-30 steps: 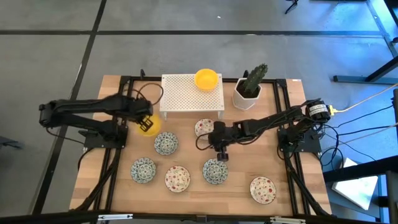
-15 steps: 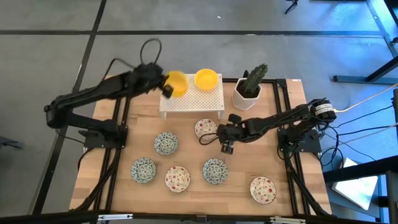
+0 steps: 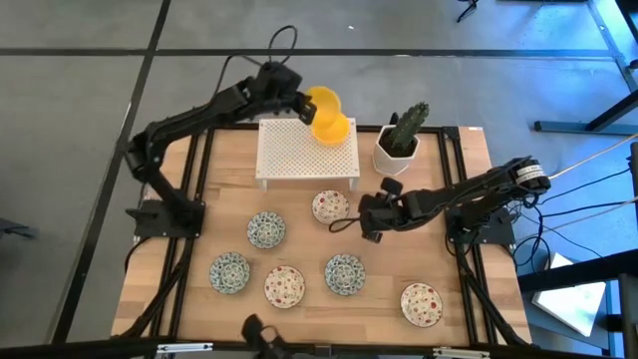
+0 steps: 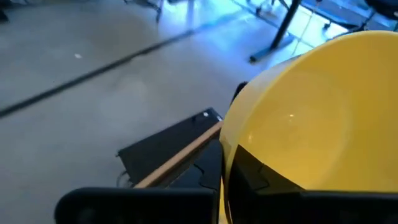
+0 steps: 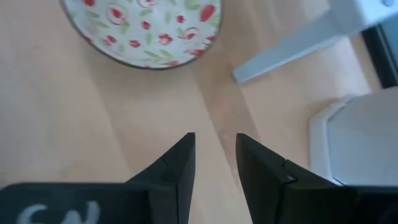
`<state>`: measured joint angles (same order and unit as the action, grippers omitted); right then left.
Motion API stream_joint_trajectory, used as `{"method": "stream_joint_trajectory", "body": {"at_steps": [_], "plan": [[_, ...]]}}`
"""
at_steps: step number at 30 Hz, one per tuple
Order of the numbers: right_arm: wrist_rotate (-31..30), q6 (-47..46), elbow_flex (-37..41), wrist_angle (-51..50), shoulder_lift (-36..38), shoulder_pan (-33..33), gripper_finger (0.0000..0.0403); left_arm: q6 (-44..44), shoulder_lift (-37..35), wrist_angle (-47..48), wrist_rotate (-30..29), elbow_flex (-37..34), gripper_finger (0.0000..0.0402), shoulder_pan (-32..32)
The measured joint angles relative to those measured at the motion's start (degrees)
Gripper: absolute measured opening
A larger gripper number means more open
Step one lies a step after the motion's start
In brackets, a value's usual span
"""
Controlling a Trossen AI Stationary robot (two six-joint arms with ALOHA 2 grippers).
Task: Pick & Place Mini bowls
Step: Stack the yellow bowl on top of the yellow bowl on the shelf
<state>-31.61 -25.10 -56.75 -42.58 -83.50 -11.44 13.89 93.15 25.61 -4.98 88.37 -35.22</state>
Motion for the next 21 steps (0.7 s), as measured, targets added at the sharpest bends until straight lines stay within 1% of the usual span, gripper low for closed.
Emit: {"method": "stream_joint_trajectory", "body": {"at_steps": [3, 7, 12, 16, 21], "plan": [[-0.93, -0.08, 0.0, -0.14, 0.01, 0.12, 0.0116, 0.35, 4.28, 3.21, 2.63, 4.9, 0.0004, -0.53], [-0.95, -0.07, 0.0, -0.19, 0.02, 0.12, 0.0116, 0.35, 8.86, 6.09, 3.2, 8.84, 0.0007, -0.57], [-0.93, -1.04, 0.0, -2.17, 0.02, 0.1, 0.0116, 0.03, 11.49, 6.62, 4.69, 8.99, 0.0019, -0.57], [-1.16, -1.61, 0.0, -3.45, 0.02, 0.1, 0.0116, -1.01, 11.62, 7.58, 6.32, 8.99, 0.0031, -0.83], [-1.3, -1.93, 0.0, -3.51, 0.02, 0.1, 0.0116, -1.17, 10.72, 8.06, 6.22, 9.04, 0.0056, -1.32]]}}
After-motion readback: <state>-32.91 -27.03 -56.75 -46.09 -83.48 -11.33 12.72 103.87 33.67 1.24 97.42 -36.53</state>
